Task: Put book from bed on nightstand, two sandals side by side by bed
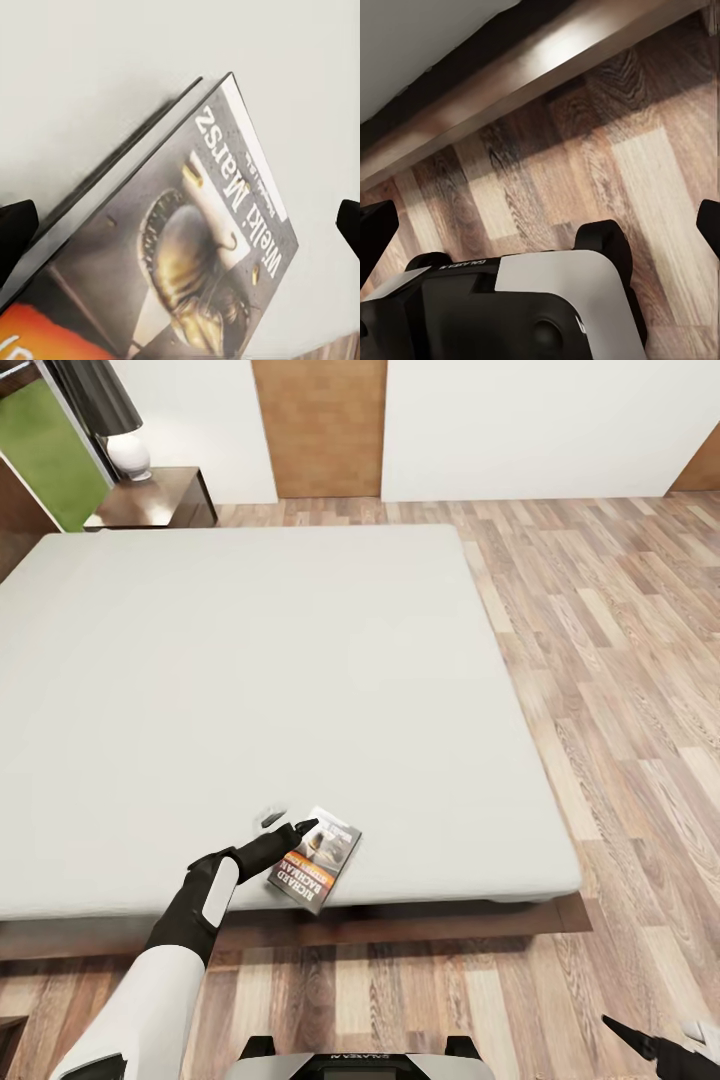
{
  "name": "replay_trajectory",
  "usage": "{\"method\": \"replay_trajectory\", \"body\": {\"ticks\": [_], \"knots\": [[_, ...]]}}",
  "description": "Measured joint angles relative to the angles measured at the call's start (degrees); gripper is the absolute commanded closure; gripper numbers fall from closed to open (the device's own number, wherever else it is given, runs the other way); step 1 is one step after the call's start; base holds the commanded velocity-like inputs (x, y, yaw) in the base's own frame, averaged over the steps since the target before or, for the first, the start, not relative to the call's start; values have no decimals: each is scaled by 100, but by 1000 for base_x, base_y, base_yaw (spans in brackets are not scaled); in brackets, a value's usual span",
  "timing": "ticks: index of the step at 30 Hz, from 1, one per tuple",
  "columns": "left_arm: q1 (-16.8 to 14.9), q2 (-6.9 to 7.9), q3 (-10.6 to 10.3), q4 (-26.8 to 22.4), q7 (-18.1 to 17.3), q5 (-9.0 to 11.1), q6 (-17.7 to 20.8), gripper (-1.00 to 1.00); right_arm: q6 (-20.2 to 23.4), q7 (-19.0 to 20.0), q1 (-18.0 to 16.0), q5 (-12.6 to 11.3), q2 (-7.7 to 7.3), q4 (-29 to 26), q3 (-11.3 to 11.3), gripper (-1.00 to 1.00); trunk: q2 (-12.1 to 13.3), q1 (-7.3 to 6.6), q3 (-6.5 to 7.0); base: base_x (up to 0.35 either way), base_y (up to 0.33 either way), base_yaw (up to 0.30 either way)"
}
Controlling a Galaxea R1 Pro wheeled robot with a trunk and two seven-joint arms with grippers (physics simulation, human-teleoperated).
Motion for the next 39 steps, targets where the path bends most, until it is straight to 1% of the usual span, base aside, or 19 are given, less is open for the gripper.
{"method": "replay_trajectory", "body": {"ticks": [39], "knots": [[2,-3,0,-1,0,-1,1,-100,0,3,0,1,0,1,0,-100,0,-1,0,-4,-9,0]]}}
